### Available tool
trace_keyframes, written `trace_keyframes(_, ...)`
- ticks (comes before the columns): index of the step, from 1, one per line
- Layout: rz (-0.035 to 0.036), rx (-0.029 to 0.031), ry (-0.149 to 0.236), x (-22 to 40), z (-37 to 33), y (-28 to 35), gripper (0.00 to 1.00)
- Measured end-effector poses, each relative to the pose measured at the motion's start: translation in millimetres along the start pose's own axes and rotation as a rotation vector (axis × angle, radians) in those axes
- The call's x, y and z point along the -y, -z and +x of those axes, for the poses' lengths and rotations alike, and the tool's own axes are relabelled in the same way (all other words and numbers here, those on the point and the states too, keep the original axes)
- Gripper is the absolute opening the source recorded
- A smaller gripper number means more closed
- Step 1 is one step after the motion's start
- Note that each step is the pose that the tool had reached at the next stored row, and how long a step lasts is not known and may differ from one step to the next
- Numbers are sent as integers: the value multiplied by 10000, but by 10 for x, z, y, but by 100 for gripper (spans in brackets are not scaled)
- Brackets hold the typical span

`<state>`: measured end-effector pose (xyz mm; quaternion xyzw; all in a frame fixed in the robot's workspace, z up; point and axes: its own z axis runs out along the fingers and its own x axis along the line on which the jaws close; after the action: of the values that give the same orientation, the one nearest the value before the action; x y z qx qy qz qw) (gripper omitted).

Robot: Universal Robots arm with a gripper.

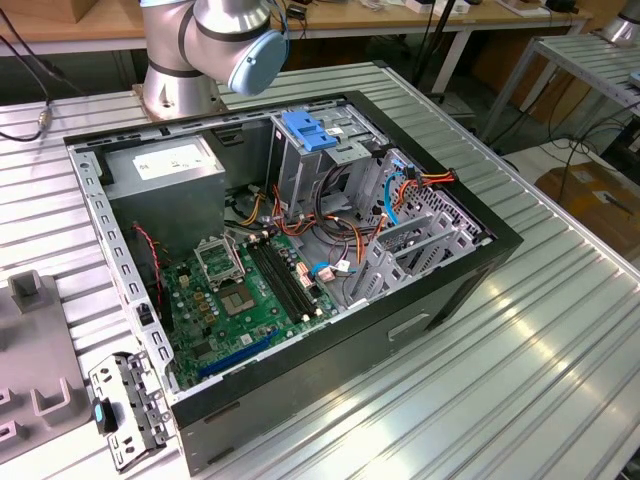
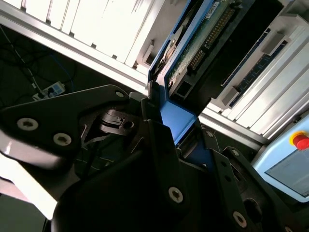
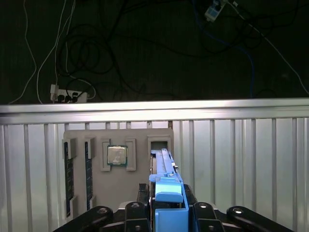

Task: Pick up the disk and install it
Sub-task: 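Pick up the disk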

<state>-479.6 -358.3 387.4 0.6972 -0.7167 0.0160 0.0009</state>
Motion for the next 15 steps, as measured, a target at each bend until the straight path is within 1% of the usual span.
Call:
trace_keyframes(2, 0, 0, 0, 1, 1, 29, 37)
trace_keyframes(6, -4, 0, 0, 2, 2, 66, 37)
trace_keyframes(12, -9, 10, 0, 2, 2, 104, 37)
trace_keyframes(15, -15, 15, 0, 3, 4, 143, 37)
